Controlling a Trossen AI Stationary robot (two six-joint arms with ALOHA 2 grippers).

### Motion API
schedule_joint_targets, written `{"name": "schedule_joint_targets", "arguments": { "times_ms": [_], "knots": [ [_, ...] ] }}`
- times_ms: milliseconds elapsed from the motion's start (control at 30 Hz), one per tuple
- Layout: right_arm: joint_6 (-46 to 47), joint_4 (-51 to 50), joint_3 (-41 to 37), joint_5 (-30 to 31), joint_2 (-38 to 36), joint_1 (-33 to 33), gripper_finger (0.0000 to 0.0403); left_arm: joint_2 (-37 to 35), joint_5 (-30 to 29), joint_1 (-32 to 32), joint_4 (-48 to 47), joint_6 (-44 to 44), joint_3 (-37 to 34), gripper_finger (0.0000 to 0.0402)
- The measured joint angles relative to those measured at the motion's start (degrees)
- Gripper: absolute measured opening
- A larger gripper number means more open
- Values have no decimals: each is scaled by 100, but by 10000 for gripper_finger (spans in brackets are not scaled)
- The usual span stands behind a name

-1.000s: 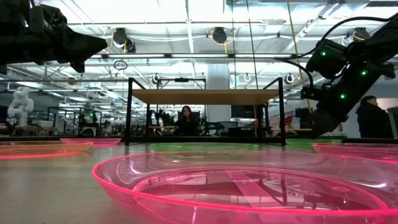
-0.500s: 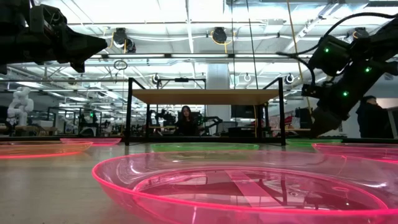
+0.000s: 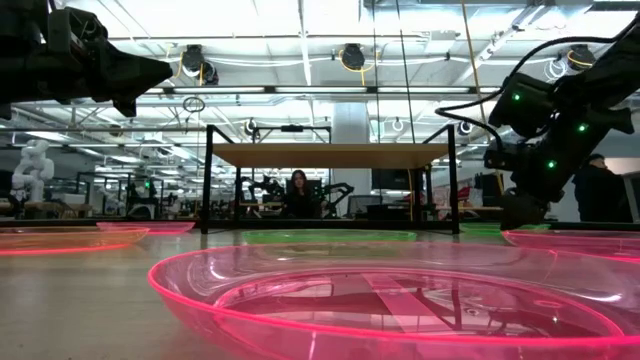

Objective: Place and stack plates onto a shelf
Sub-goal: Put the green plate on the shelf

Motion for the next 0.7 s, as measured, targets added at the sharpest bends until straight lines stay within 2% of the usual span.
{"name": "schedule_joint_targets", "arguments": {
  "times_ms": [233, 500, 700],
  "knots": [
    [36, 10, 83, -30, 260, -200, 120, 0, 0, 0, 0, 0, -1, 62],
    [16, 18, 84, -187, 239, -208, 9, -1, -1, 0, 1, 0, -2, 62],
    [262, -15, 84, -196, -89, -85, 1, 0, -2, 0, 0, 0, 0, 62]
  ]
}}
